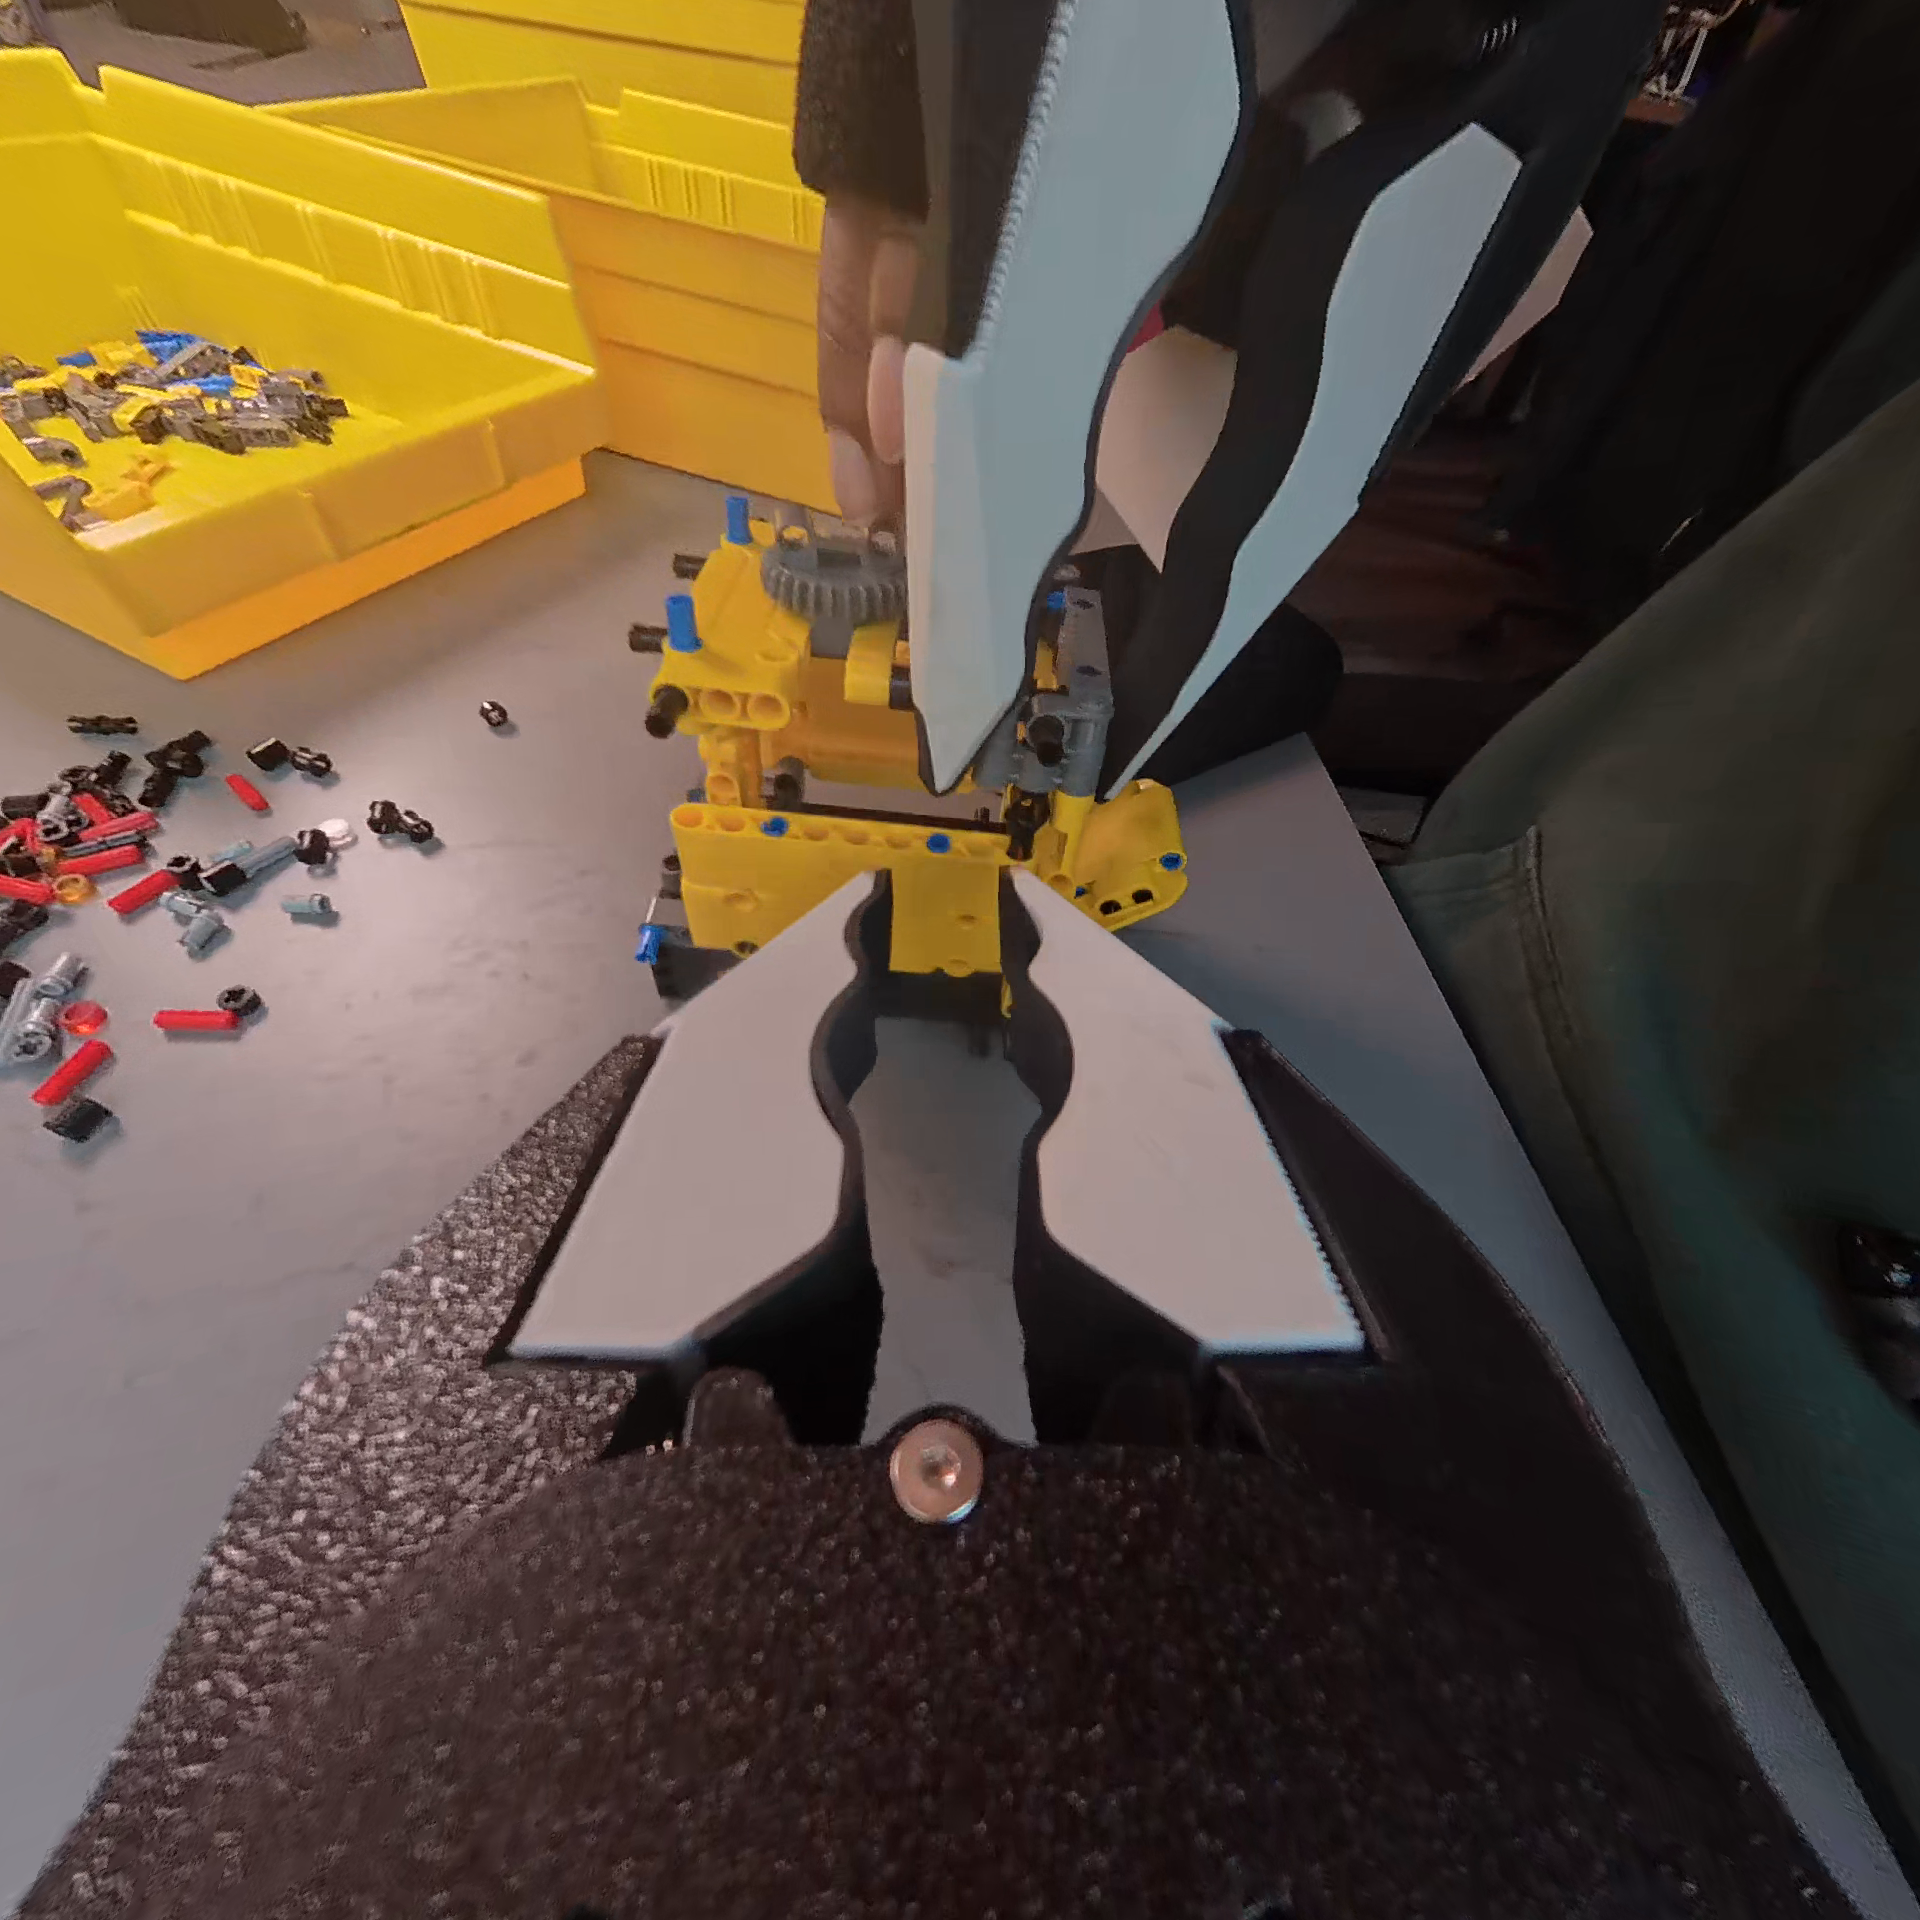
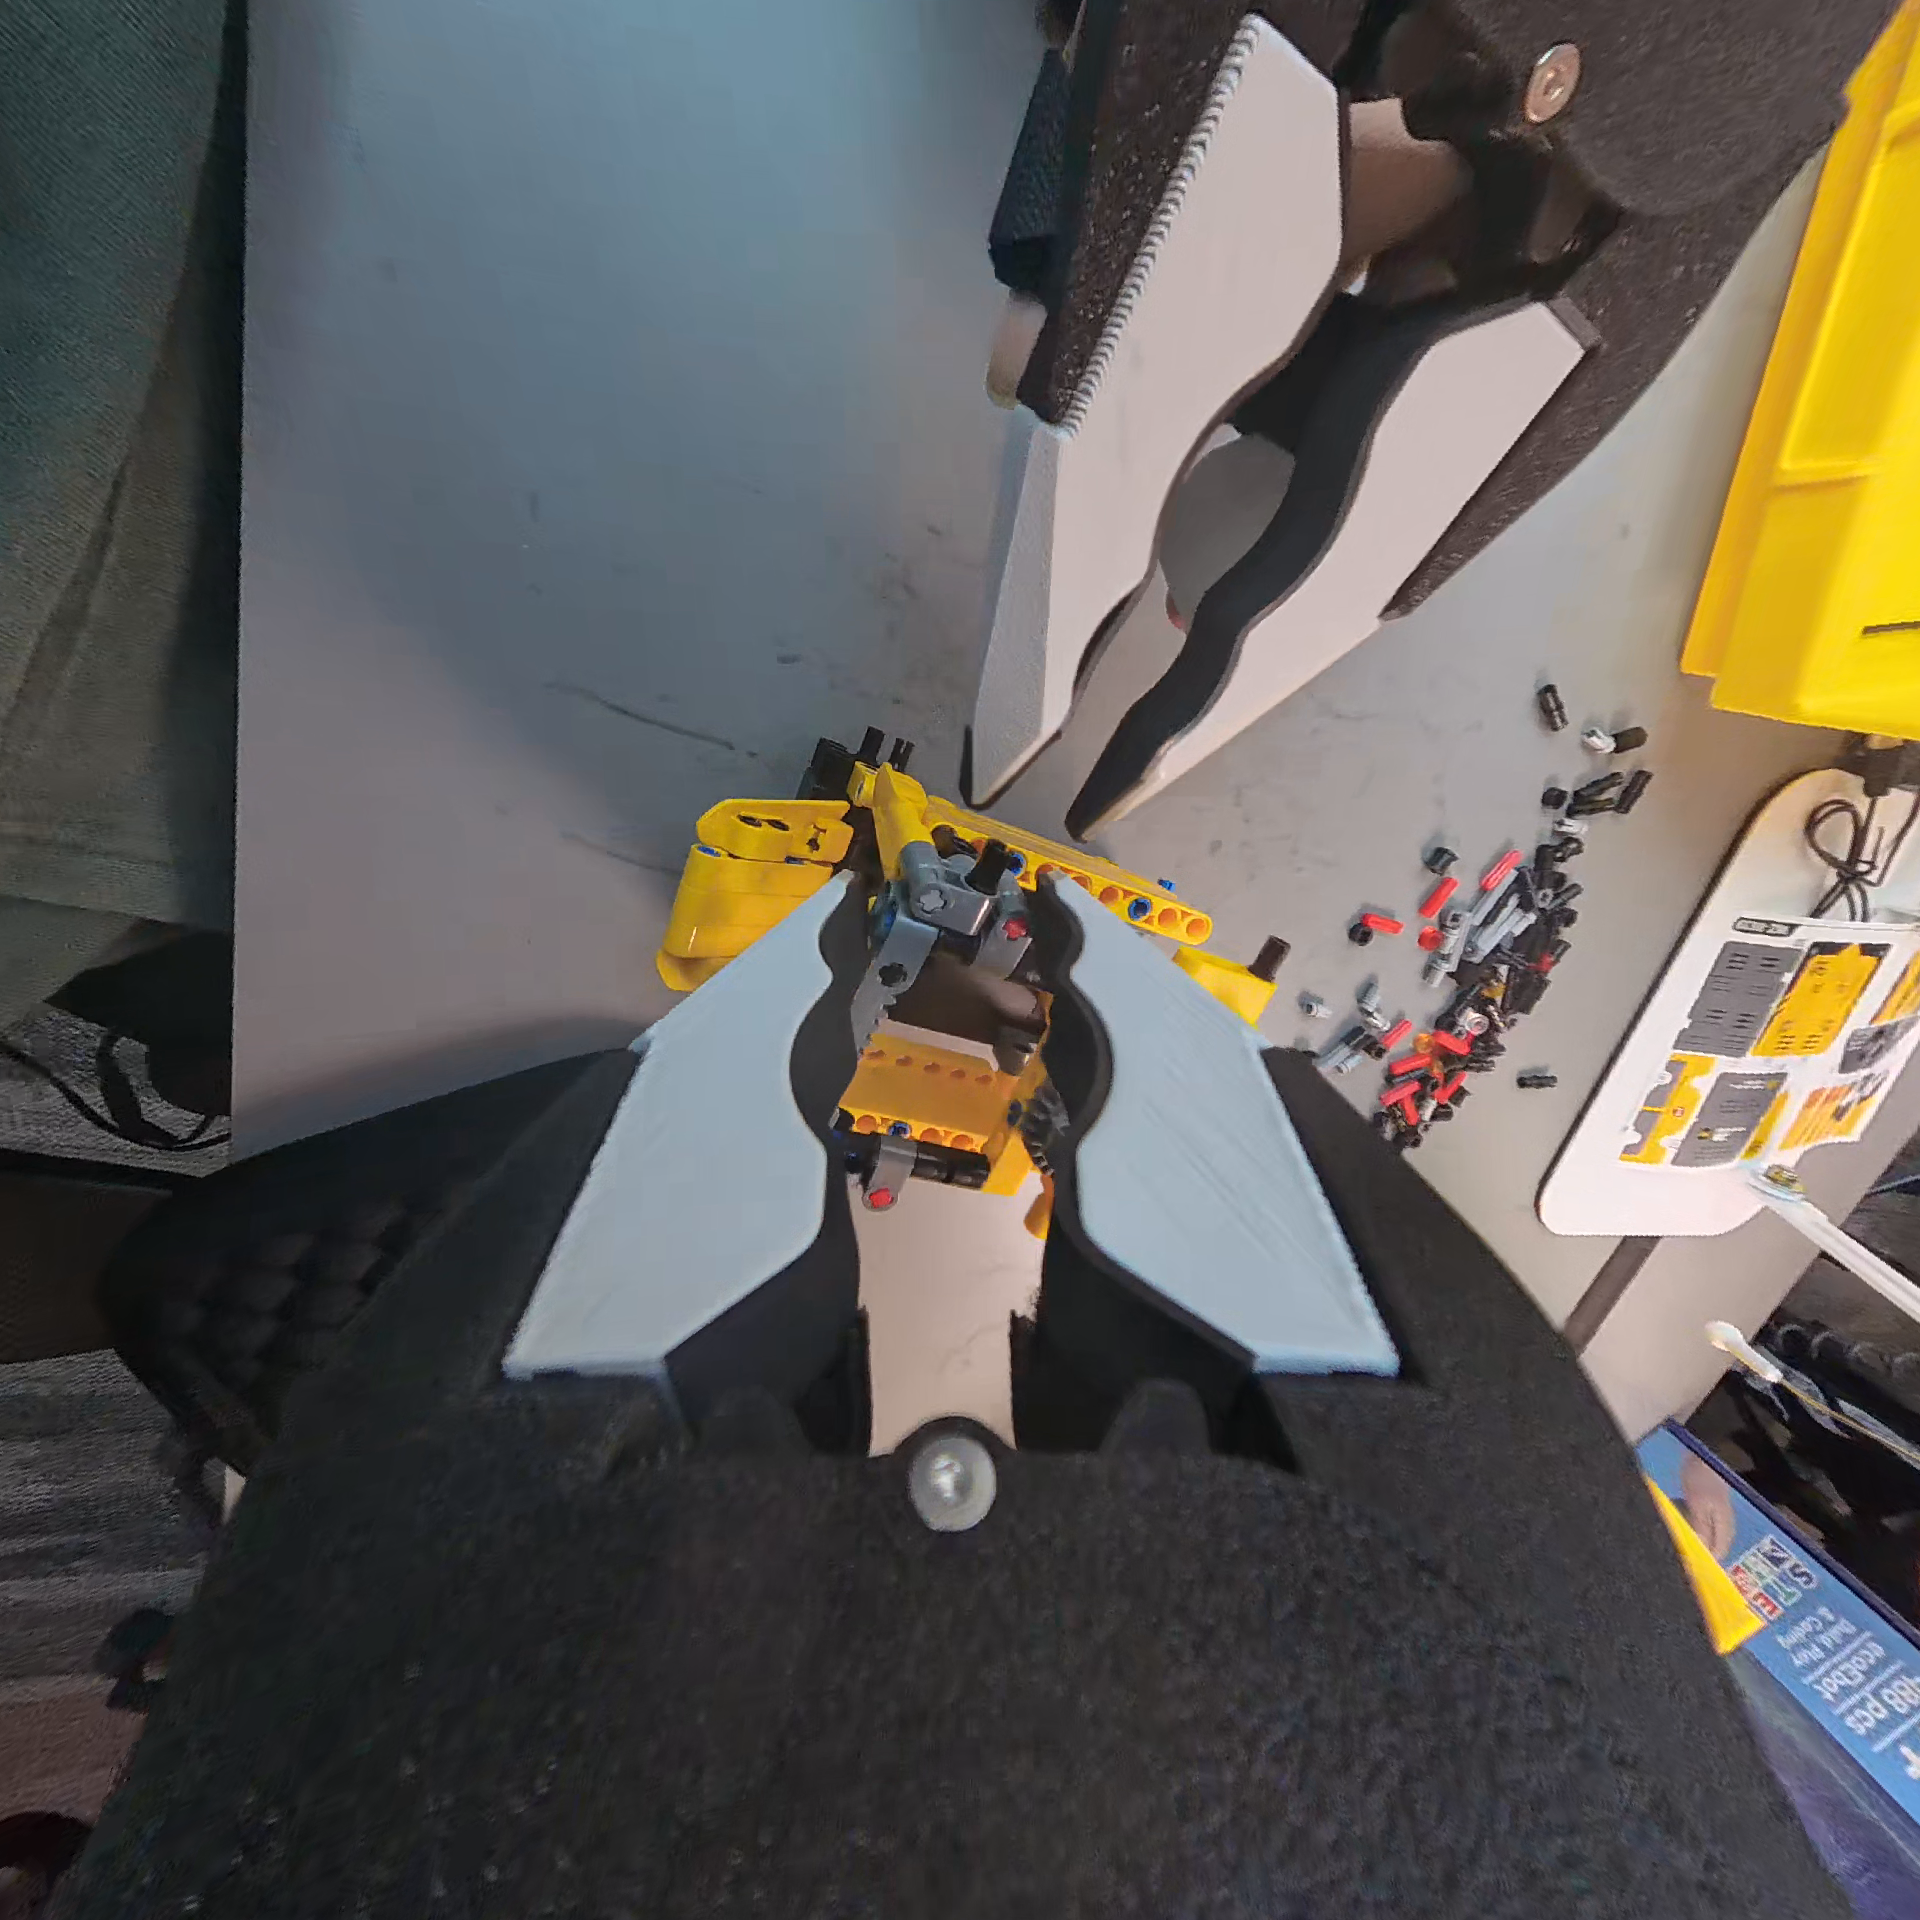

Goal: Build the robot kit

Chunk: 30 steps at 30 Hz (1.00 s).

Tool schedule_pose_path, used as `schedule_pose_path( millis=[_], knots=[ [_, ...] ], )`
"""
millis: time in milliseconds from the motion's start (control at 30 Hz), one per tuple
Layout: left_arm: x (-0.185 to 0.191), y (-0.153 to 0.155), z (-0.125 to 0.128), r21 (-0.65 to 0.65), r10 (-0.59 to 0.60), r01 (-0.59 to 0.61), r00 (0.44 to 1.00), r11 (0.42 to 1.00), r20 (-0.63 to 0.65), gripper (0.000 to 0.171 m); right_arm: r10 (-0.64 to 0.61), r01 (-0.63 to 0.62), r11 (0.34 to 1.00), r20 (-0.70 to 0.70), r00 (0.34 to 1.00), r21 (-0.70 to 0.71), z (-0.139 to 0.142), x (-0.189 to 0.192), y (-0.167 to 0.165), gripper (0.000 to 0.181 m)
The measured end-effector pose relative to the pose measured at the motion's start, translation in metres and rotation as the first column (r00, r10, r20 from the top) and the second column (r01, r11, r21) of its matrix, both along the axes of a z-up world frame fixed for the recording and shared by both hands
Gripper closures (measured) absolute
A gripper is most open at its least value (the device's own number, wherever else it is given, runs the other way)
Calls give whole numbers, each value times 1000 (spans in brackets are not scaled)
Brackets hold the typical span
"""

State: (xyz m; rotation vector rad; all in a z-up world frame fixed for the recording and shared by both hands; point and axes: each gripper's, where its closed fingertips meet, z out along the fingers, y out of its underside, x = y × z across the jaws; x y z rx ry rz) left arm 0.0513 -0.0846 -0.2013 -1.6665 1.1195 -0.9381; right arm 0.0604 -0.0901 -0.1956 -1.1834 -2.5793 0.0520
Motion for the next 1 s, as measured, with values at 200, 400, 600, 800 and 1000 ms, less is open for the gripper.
schedule_pose_path(
  millis=[200, 400, 600, 800, 1000],
  knots=[
    [9, -4, 1, 68, -102, 104, 994, 992, -27, 158, 12, -12, 1000, 8, 1000, -20, 0, 0, -4, 152],
    [9, -19, 1, 133, -179, 191, 979, 973, -98, 157, 292, -291, 956, 5, 956, -26, 0, 5, -18, 153],
    [0, -23, 2, 285, -189, 235, 966, 929, -179, 148, 494, -496, 866, 45, 868, 68, 0, 10, -24, 152],
    [-10, -20, 3, 203, -199, 212, 977, 956, -80, 142, 535, -534, 837, 26, 845, 117, 1, 15, -27, 152],
    [-9, -18, 1, 61, -257, 258, 966, 964, -38, 142, 615, -609, 769, 34, 788, 194, 1, 16, -31, 151]
  ],
)
